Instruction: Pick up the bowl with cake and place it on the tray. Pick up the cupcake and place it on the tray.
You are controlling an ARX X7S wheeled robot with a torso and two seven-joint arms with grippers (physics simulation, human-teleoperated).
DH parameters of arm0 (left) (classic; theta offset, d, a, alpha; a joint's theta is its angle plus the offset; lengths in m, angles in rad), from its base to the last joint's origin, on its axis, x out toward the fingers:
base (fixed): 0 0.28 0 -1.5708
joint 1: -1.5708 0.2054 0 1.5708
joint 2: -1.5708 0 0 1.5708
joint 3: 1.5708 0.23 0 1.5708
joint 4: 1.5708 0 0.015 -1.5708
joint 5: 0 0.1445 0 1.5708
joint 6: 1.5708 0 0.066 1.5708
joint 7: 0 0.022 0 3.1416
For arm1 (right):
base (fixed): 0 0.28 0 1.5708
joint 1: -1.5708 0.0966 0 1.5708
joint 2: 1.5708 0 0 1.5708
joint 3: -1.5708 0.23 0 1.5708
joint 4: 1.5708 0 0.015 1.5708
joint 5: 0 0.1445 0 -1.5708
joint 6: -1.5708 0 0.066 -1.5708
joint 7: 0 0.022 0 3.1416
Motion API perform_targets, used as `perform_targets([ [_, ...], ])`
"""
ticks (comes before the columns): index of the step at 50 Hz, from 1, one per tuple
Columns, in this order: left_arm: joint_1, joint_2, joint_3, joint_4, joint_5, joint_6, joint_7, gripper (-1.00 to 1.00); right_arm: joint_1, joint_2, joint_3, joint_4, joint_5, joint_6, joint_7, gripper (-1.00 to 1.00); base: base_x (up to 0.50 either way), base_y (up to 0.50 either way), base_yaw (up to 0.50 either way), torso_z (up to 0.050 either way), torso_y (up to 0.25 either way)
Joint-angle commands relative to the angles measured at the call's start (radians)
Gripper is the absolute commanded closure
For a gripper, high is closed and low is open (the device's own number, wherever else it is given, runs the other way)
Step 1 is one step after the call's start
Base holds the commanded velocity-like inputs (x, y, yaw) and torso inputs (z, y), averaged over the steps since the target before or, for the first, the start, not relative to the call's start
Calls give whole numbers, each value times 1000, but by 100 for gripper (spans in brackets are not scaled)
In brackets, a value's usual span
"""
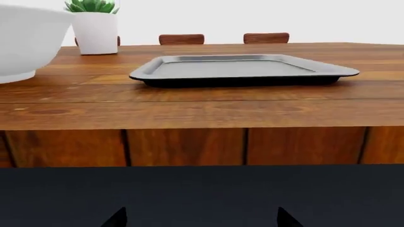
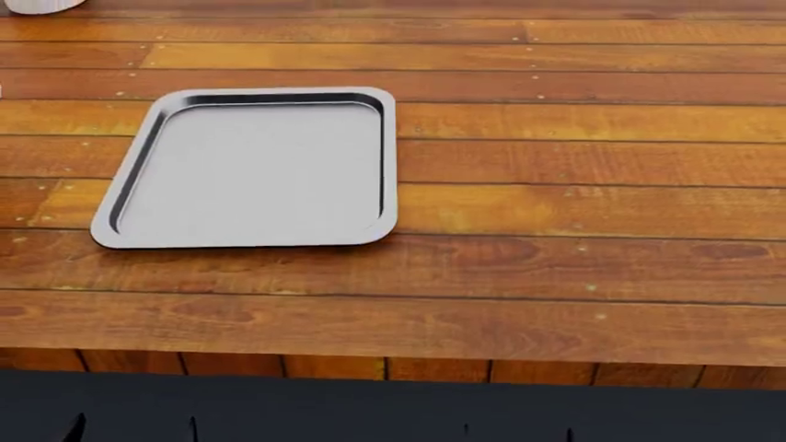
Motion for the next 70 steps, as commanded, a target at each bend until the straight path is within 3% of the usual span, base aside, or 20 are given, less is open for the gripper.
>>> perform_targets([
  [1, -1, -17, 20, 1, -16, 1, -21, -100, 1, 18, -20, -1, 18, -1, 22, -100, 0, 0, 0, 50, 0],
  [34, -8, -50, 51, 0, -71, -3, -56, -100, 10, 54, -70, 3, 48, 3, 60, -100, 0, 0, 0, 50, 0],
  [48, -2, -64, 67, 10, -76, 1, -72, -100, 7, 66, -85, 0, 62, -4, 73, -100, 0, 18, 0, 0, 0],
  [70, 2, -81, 88, 16, -85, 11, -90, -100, 4, 83, -104, -8, 76, -7, 91, -100, 0, 497, 0, 0, 0],
])
